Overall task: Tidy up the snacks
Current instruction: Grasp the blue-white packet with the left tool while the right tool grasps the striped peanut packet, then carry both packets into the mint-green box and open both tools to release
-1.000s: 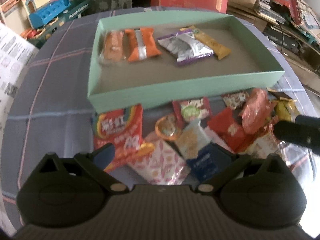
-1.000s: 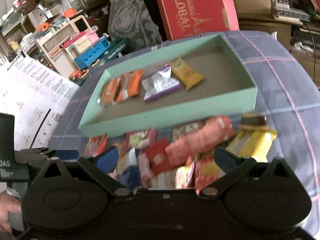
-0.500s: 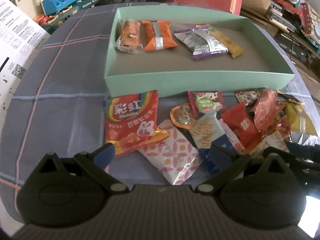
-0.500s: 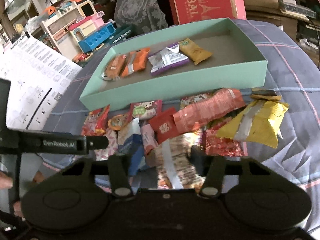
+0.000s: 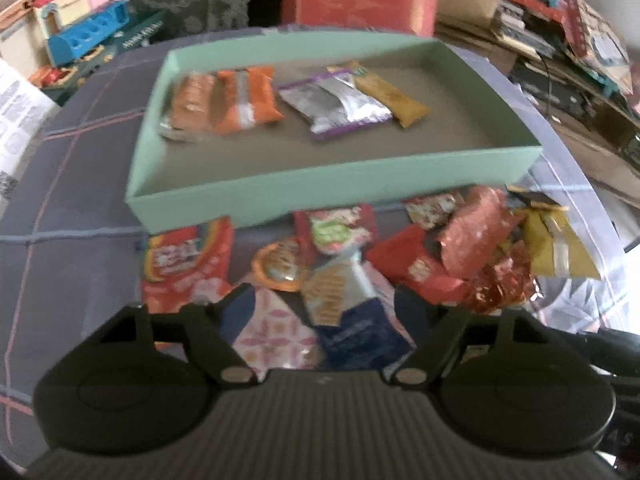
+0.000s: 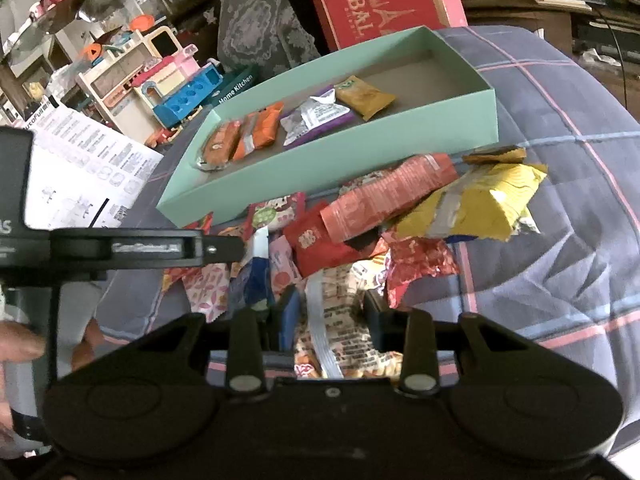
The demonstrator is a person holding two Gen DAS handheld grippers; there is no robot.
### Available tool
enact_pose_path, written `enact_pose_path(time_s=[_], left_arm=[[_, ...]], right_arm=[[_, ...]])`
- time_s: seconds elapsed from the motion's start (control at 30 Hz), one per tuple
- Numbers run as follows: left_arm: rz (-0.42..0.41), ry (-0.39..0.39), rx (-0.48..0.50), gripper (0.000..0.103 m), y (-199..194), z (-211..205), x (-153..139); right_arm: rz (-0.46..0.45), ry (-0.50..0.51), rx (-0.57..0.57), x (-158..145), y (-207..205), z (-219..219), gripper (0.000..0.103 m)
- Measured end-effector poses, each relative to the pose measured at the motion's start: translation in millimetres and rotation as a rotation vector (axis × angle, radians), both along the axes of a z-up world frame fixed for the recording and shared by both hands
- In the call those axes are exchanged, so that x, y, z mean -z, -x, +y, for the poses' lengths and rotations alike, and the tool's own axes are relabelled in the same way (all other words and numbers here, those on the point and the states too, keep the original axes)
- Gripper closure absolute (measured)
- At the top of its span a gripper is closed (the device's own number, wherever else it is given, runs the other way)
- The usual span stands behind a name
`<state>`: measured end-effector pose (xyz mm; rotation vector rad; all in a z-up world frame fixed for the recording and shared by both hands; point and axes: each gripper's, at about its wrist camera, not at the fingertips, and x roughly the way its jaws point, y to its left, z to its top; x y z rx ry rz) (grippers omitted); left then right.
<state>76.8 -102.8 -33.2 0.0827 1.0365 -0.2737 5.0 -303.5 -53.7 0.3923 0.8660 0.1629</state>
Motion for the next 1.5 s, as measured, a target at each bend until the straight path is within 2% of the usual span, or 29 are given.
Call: enact_pose_path(time_s=[0.07, 0.13, 0.17, 0.2, 0.3, 0.6, 0.67, 0.73, 0.87, 1.0, 1.07, 1.13, 1.23, 1.33, 1.5], left_arm=[[0.015, -0.015, 0.004, 0.031, 0.2, -4.6, 6.6], [0.041, -0.01, 0.015, 0.045, 1.0, -5.9, 14.1], [0.058, 0.007, 0.029, 0.055, 1.4, -6.0, 17.7], [0.066, 0.016, 0.044, 0.06, 3.2, -7.2, 19.3], [0.049, 0.001, 0.092, 0.064, 10.0, -12.2, 20.2], [0.052, -0.019, 0.117, 0.06, 25.1, 1.2, 22.8], [0.051, -0.018, 0.115, 0.06, 26.5, 2.1, 21.5], [0.054, -0.019, 0.112, 0.059, 25.7, 1.9, 22.0], [0.057, -0.03, 0.13, 0.053, 22.7, -2.8, 24.5], [0.054, -0.027, 0.141, 0.048, 22.4, -5.1, 27.6], [0.044, -0.029, 0.147, 0.049, 24.2, -5.8, 28.3], [0.031, -0.033, 0.158, 0.058, 27.2, -6.5, 28.1], [0.028, -0.003, 0.179, 0.061, 32.2, -4.4, 25.6], [0.007, 0.013, 0.182, 0.061, 36.0, 0.0, 20.5], [-0.009, 0.083, 0.148, 0.061, 35.0, 16.9, 4.9]], right_arm=[[-0.001, -0.002, 0.001, 0.0, 1.0, -0.5, 0.068], [-0.002, -0.003, 0.0, -0.3, 1.0, -0.5, 0.068], [-0.003, -0.002, -0.002, -0.3, 1.4, -0.3, 0.068], [-0.004, 0.0, -0.005, -0.9, 1.9, 0.8, 0.068], [-0.013, 0.017, -0.013, -2.0, 2.9, 4.0, 0.066], [-0.048, 0.09, -0.075, -6.5, 2.0, 15.8, 0.063], [-0.051, 0.098, -0.09, -7.4, -0.3, 17.6, 0.058], [-0.053, 0.11, -0.107, -7.9, -1.3, 20.3, 0.046], [-0.045, 0.167, -0.124, -5.7, -3.6, 28.4, 0.046], [-0.001, 0.174, -0.093, 1.9, -7.9, 25.3, 0.046], [0.004, 0.17, -0.087, 4.9, -7.8, 24.1, 0.046], [0.005, 0.168, -0.093, 6.8, -7.8, 25.3, 0.058], [0.007, 0.151, -0.118, 5.7, -8.2, 29.3, 0.065], [0.005, 0.153, -0.122, 0.4, -7.6, 32.7, 0.069], [-0.002, 0.138, -0.104, -11.3, -8.6, 28.6, 0.069]])
